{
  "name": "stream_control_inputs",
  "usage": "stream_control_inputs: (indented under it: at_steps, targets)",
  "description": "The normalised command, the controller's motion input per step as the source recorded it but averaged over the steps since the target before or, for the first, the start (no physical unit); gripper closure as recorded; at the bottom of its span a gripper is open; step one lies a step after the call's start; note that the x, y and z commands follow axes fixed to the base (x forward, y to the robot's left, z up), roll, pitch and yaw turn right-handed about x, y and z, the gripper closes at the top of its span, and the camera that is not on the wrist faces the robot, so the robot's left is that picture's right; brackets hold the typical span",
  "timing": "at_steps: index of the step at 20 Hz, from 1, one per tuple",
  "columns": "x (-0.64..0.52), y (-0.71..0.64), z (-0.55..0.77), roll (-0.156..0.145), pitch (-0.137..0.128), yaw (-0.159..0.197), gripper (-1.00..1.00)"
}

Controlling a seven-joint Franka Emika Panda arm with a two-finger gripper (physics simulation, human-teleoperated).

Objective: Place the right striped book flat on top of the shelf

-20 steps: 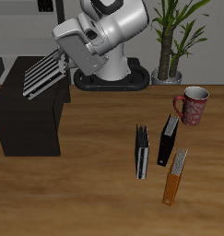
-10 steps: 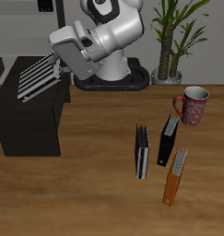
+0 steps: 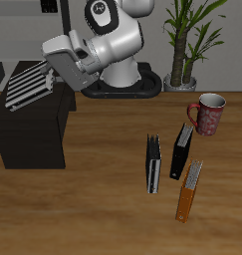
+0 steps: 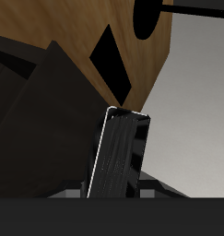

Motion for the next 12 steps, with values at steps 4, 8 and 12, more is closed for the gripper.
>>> stream_control_inputs:
  at_steps: [4, 8, 12]
  targets:
    - [0.02, -0.33, -0.03, -0.044, 0.020, -0.033, 1.00]
    - [0.13, -0.20, -0.21, -0.012, 0.150, -0.057, 1.00]
    - [0.11, -0.11, -0.32, 0.107, 0.241, -0.096, -1.00]
